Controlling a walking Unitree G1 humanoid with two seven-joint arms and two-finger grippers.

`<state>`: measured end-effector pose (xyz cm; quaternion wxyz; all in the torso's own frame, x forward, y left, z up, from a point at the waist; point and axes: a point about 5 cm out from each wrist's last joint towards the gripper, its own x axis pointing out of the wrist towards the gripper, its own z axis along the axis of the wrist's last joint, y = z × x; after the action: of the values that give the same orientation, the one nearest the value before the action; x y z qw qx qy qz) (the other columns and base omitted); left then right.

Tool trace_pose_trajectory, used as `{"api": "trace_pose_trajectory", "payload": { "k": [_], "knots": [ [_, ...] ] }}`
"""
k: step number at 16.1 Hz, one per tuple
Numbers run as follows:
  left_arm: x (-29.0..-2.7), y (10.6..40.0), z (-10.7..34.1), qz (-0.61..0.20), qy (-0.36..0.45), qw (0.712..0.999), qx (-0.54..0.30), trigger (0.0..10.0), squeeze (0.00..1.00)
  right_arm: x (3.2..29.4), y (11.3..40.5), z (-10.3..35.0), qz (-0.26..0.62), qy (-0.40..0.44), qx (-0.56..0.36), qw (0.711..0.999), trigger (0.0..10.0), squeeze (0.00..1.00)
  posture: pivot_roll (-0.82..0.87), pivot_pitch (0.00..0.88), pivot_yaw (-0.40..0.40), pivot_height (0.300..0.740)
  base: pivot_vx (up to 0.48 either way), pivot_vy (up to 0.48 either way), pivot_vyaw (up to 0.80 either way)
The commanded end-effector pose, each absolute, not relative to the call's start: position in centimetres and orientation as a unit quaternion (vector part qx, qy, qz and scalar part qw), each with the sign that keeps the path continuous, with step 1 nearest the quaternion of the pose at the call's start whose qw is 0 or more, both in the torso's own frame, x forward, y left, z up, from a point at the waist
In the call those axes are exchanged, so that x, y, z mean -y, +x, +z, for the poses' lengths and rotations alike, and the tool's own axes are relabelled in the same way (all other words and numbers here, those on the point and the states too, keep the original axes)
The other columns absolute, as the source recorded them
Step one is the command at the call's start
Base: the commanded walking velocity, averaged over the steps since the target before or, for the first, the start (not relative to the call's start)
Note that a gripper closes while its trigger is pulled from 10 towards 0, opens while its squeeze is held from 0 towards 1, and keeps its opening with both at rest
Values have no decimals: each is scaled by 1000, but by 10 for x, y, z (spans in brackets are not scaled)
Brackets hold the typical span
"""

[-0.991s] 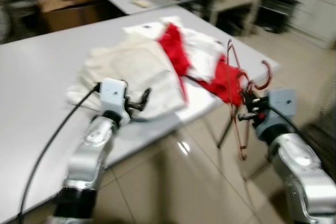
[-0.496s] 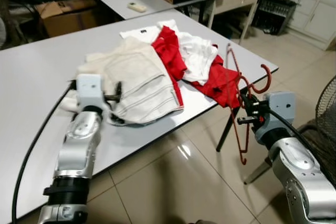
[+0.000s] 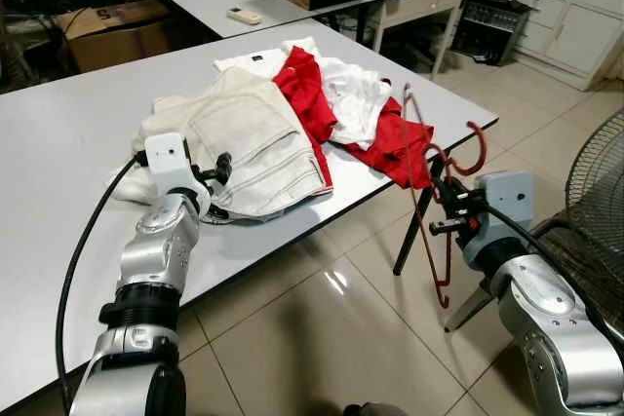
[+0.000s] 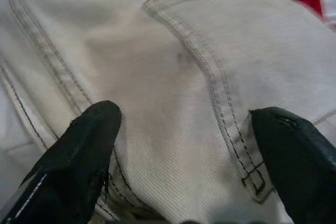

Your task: Hang hanger

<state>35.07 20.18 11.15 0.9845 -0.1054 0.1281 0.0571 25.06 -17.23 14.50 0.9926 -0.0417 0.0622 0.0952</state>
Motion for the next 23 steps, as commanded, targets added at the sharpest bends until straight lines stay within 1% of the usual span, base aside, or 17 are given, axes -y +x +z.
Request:
{"api": "trace_pose_trajectory", "payload": {
  "k": [1,2,3,4,6,8,9,14,20,23],
  "knots": [
    [-211,350,105,90,-118,978,-144,10000,0,170,249,150,104,-46,-55,992,10000,0,-174,0,3,740,0,0,0],
    [-213,350,104,100,-137,975,-143,9569,0,170,249,150,105,-46,-55,992,10000,0,-177,0,4,740,0,0,0],
    [-213,350,103,101,-151,973,-141,2353,0,170,249,150,105,-46,-55,992,10000,0,-177,0,4,740,0,0,0],
    [-212,350,103,95,-171,971,-137,0,0,170,249,150,106,-47,-55,992,10000,0,-176,0,1,740,0,0,0],
    [-209,351,104,74,-197,969,-132,0,0,170,249,150,108,-49,-55,991,10000,0,-176,0,1,740,0,0,0],
    [-198,351,104,23,-214,968,-132,0,0,169,250,150,115,-53,-54,990,10000,0,-170,0,-6,740,0,0,0],
    [-196,351,103,15,-220,966,-134,0,0,169,251,150,117,-54,-55,990,10000,0,-168,0,-7,740,0,0,0],
    [-189,349,101,-13,-240,962,-131,0,0,168,250,148,121,-59,-56,989,10000,0,-171,0,-5,740,0,0,0],
    [-186,348,101,-20,-263,956,-125,0,0,164,250,147,124,-59,-57,989,10000,0,-167,0,-7,740,0,0,0],
    [-187,349,107,-24,-295,950,-102,0,0,164,251,147,122,-59,-57,989,10000,0,-164,0,-8,740,0,0,0]
  ]
}}
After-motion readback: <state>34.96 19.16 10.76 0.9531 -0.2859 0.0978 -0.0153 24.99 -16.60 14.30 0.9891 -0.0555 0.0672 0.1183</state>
